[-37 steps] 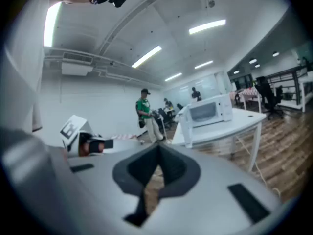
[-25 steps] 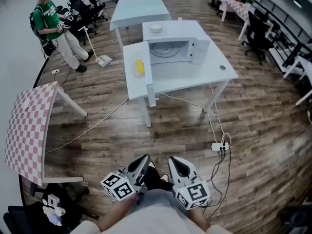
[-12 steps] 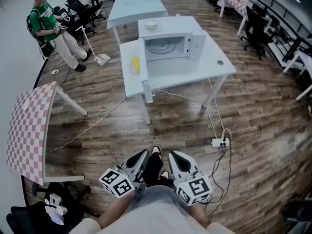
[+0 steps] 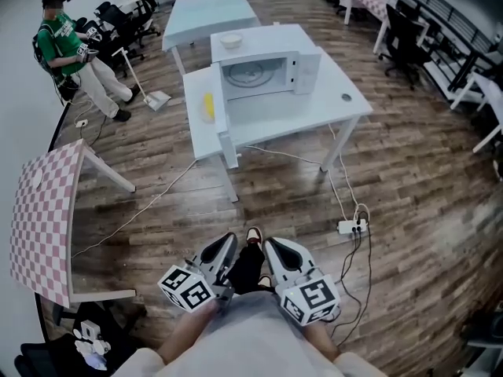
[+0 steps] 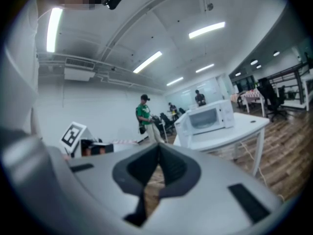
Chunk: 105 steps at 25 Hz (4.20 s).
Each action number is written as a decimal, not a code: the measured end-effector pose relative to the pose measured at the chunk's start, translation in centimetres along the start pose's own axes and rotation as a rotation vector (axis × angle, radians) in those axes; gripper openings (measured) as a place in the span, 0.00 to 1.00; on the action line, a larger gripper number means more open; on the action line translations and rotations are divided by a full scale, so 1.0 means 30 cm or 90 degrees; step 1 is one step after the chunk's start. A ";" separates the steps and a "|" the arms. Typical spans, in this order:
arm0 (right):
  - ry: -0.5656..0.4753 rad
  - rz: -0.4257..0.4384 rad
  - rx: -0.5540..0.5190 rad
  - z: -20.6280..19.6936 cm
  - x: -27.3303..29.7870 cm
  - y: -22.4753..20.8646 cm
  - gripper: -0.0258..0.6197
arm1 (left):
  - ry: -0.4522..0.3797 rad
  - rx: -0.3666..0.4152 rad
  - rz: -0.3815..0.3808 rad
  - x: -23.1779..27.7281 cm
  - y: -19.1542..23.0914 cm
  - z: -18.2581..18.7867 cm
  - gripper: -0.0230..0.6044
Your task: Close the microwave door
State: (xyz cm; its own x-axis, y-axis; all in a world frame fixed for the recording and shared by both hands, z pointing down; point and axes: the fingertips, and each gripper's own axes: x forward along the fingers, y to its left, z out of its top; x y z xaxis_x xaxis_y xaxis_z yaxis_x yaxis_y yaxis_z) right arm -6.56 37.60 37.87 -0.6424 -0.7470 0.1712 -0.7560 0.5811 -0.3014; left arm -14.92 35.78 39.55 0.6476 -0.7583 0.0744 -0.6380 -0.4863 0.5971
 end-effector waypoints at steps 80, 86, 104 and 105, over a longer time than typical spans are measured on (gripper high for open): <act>0.089 0.013 0.015 0.222 0.938 -0.393 0.08 | 0.035 0.013 0.035 0.572 0.688 0.500 0.06; 0.091 0.025 0.018 0.222 0.959 -0.397 0.08 | 0.073 0.017 0.000 0.584 0.670 0.466 0.06; 0.104 0.031 0.024 0.229 0.994 -0.463 0.08 | 0.105 -0.006 -0.014 0.610 0.658 0.439 0.06; 0.104 0.029 0.023 0.232 0.990 -0.471 0.08 | 0.107 -0.009 -0.017 0.613 0.652 0.436 0.06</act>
State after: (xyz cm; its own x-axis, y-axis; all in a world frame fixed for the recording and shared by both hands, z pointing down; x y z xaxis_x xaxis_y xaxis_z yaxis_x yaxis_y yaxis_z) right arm -14.07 4.96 40.68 -0.6901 -0.6556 0.3064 -0.7224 0.5988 -0.3458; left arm -20.94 6.64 42.15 0.7259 -0.6611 0.1898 -0.6140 -0.4984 0.6120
